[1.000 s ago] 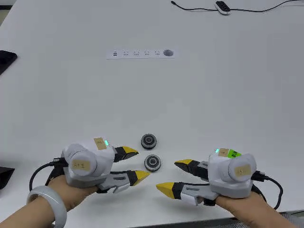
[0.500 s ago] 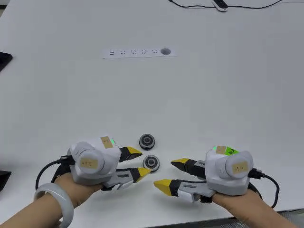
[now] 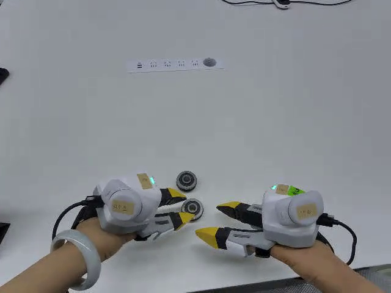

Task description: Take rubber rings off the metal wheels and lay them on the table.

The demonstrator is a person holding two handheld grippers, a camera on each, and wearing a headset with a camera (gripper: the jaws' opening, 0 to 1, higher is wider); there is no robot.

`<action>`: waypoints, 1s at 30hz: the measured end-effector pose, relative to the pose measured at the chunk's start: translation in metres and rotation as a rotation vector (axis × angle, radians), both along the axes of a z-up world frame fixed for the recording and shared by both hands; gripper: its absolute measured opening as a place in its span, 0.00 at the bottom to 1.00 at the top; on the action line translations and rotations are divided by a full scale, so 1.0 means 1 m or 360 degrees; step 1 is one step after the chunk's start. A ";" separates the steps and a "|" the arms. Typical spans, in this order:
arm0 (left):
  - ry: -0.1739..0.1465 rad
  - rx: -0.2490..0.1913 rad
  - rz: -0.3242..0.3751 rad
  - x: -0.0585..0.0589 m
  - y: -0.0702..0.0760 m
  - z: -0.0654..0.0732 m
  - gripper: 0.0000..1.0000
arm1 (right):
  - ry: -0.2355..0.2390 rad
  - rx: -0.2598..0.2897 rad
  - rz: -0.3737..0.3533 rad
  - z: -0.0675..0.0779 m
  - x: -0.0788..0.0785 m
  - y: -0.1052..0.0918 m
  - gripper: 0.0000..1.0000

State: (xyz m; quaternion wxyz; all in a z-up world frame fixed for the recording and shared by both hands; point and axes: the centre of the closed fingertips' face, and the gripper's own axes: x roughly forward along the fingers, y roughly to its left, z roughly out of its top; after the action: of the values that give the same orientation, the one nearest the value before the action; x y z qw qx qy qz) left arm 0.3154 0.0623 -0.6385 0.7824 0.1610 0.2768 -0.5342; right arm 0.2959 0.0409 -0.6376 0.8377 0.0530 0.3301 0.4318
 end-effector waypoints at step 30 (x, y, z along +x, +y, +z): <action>0.0010 0.0100 -0.0082 0.004 -0.005 -0.016 0.15 | 0.0037 0.0071 -0.0063 -0.004 0.005 -0.001 0.46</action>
State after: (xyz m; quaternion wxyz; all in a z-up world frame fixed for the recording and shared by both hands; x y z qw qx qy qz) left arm 0.3190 0.0577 -0.6547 0.7620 0.1909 0.2917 -0.5457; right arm 0.3010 0.0395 -0.6418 0.8407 0.0833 0.3291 0.4219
